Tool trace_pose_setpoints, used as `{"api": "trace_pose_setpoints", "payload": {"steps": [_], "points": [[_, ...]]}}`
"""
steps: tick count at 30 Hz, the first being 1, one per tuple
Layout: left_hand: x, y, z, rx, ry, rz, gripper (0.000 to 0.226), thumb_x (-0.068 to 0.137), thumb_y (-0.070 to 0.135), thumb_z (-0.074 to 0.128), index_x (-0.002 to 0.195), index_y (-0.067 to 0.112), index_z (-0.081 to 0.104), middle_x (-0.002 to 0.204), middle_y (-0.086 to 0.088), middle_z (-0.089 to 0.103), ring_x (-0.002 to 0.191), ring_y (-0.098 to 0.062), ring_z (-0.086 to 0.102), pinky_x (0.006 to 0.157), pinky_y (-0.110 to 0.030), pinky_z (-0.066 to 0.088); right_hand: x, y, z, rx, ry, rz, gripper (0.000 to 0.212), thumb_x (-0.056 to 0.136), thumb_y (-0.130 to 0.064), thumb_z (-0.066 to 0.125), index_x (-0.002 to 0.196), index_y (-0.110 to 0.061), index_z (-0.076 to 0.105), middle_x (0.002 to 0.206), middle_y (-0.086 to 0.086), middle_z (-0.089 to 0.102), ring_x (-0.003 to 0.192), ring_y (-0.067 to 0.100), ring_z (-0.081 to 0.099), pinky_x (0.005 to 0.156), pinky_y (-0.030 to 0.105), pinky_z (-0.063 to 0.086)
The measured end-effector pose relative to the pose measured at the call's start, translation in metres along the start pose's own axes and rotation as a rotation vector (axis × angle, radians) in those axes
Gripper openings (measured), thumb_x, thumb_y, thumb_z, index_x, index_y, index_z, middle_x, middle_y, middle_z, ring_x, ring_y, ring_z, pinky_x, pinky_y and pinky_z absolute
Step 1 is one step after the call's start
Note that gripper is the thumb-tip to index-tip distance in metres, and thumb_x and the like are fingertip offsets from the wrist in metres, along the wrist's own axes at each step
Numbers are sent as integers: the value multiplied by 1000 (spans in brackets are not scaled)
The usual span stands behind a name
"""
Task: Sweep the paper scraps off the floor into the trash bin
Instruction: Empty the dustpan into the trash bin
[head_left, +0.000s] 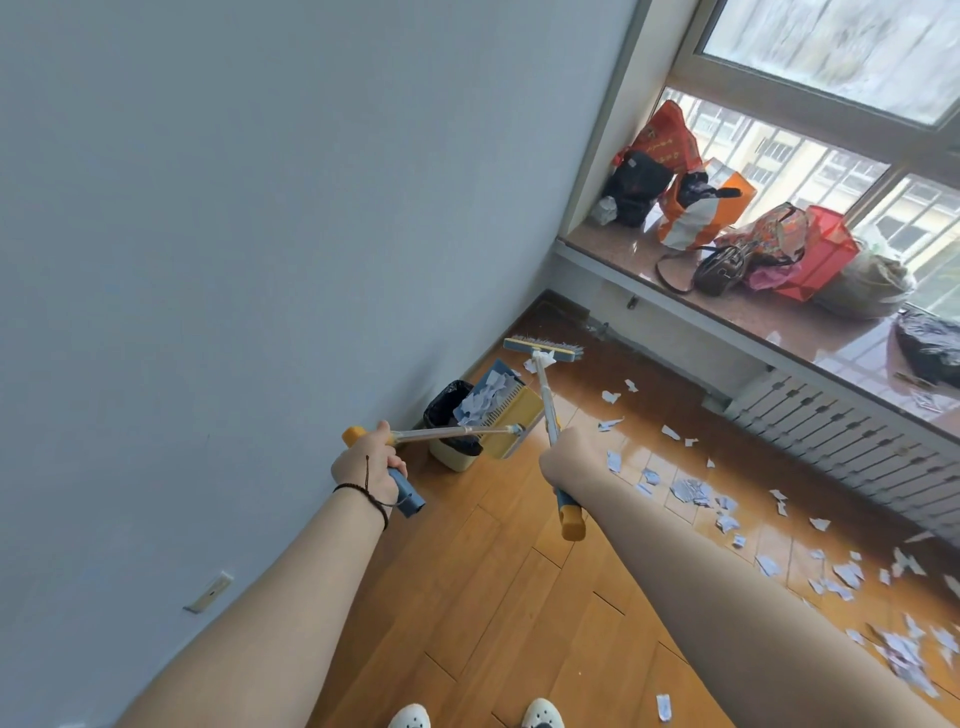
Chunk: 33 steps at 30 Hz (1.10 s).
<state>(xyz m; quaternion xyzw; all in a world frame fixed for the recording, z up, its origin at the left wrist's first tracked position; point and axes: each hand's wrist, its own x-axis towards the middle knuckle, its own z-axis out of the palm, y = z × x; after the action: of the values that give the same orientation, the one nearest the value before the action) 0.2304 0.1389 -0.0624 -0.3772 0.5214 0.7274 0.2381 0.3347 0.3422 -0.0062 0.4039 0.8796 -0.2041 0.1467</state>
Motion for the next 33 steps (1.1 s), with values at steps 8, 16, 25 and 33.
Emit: {"api": "trace_pose_setpoints", "payload": {"steps": [8,16,25,33], "points": [[22,12,-10,-39,-83,-83,45,105,31,51,65,16,35,26,4,35,19,-10,34,47,-22,38,6,-12,6,-27,-23,30,10,94,-7,42,101,-4,49,80,9,52,68,21,54,59,27,48],[35,7,-23,-394,-113,-284,37,102,21,56,69,18,41,40,9,34,29,-3,32,42,-15,32,13,-13,14,-13,-40,54,7,92,-6,44,97,-6,49,70,7,51,56,16,49,49,24,43],[51,5,-24,-561,-85,-342,32,99,15,57,72,20,40,42,10,34,31,-3,34,44,-15,34,20,-14,19,-28,-54,43,17,93,-8,44,106,-4,53,81,11,59,65,20,57,61,29,54],[45,1,-32,-704,-95,-412,32,97,5,48,70,17,35,44,7,33,39,-6,35,45,-17,38,21,-14,19,-43,-58,38,16,92,-8,44,104,-5,54,73,8,56,55,17,51,46,24,42]]}}
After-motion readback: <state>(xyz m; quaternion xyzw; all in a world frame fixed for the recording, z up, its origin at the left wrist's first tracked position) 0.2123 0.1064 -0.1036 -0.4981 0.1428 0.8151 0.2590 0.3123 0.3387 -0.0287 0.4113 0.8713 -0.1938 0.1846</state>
